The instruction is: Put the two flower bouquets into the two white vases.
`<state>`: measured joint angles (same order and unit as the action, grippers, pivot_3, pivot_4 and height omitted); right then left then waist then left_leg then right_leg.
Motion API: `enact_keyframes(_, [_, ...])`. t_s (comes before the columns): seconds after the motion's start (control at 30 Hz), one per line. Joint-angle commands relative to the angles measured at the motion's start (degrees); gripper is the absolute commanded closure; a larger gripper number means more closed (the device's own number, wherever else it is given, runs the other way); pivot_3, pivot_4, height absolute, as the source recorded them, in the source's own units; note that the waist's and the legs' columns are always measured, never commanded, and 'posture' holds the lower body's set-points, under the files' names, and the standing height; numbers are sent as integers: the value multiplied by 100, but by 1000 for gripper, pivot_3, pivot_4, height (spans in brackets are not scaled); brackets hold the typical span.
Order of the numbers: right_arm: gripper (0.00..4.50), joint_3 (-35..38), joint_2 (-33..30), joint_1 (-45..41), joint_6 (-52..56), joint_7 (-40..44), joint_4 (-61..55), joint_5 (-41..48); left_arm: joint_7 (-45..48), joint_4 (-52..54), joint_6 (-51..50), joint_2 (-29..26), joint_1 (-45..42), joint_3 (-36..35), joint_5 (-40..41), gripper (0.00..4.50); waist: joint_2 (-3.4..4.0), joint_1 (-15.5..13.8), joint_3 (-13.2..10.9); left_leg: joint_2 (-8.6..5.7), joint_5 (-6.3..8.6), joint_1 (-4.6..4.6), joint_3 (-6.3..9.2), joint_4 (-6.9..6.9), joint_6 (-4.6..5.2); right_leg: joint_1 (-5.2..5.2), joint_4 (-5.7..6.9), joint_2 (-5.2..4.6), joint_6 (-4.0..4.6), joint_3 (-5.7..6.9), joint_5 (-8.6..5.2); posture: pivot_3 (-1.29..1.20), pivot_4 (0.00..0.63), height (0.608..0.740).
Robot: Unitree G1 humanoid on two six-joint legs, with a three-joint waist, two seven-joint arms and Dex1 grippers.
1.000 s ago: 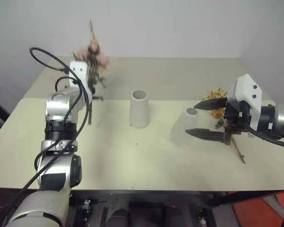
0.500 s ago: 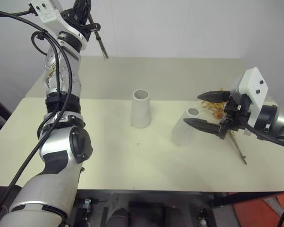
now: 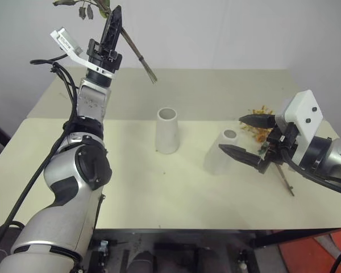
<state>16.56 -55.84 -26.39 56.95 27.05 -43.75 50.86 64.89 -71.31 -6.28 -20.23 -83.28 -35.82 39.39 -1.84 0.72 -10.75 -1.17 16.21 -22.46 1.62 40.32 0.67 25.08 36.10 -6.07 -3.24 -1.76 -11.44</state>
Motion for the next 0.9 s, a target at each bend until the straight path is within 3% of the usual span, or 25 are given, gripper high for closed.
enact_keyframes(0.03, [0, 255, -5, -1, 22, -196, -208, 135, 173, -62, 280, 54, -297, 265, -350, 4378, 0, -1, 0, 0, 0, 0, 0, 0, 0, 0, 0, 0, 0, 0, 0, 0, 150, 740])
enact_keyframes(0.9, [0, 361, -361, 62, 120, -610, -313, 733, 526, -283, 1046, 327, 343, 831, -1509, 4378, 0, 5, 0, 1, -1, 1, 0, 0, 3, -1, 1, 0, 0, -1, 0, 0, 150, 740])
